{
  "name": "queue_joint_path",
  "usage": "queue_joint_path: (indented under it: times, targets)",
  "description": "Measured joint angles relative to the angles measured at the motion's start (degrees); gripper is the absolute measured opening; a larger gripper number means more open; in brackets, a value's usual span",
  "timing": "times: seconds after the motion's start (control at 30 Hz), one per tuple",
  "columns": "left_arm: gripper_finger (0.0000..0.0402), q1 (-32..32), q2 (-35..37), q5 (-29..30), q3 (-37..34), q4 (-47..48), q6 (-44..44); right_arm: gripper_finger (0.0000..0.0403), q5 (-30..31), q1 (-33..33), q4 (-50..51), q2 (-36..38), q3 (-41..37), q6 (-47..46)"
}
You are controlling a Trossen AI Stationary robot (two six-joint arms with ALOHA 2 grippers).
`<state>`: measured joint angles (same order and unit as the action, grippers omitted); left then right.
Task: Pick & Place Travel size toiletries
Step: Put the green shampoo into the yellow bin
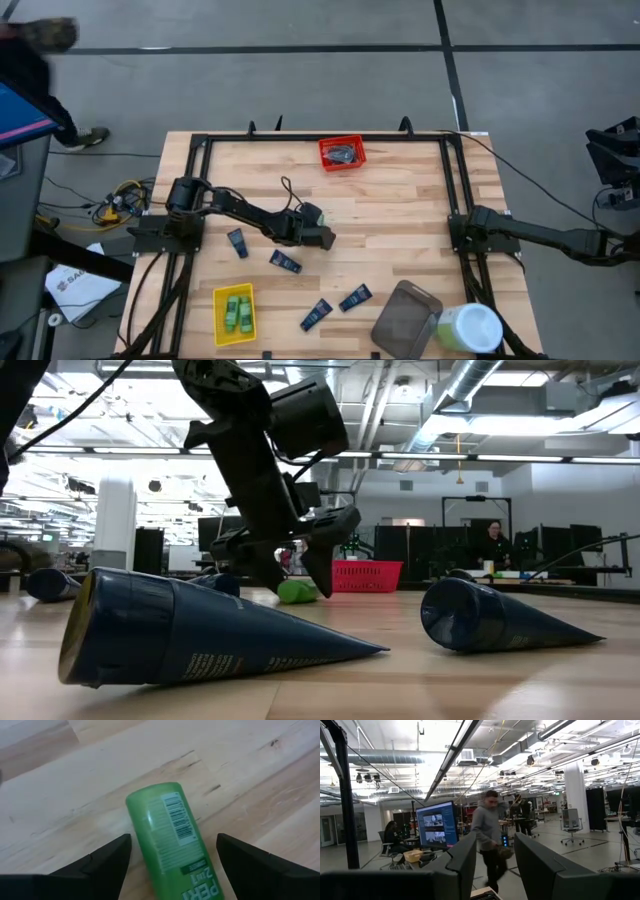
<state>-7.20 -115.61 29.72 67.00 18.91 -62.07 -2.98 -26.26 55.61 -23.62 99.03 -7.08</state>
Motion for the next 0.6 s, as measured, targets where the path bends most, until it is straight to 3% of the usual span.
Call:
queue_joint_path:
  times: [0.4,0.6]
  targets:
    - [0.0165,0.3,1.6,-0.7,-0.3,1.9,0.1,0.0127,0.0,0.0,0.0,0.0,0.0,0.0]
    - [0.0164,0.3,1.9,-1.3,-0.3,1.9,0.1,0.0127,0.0,0.0,0.0,0.0,0.0,0.0]
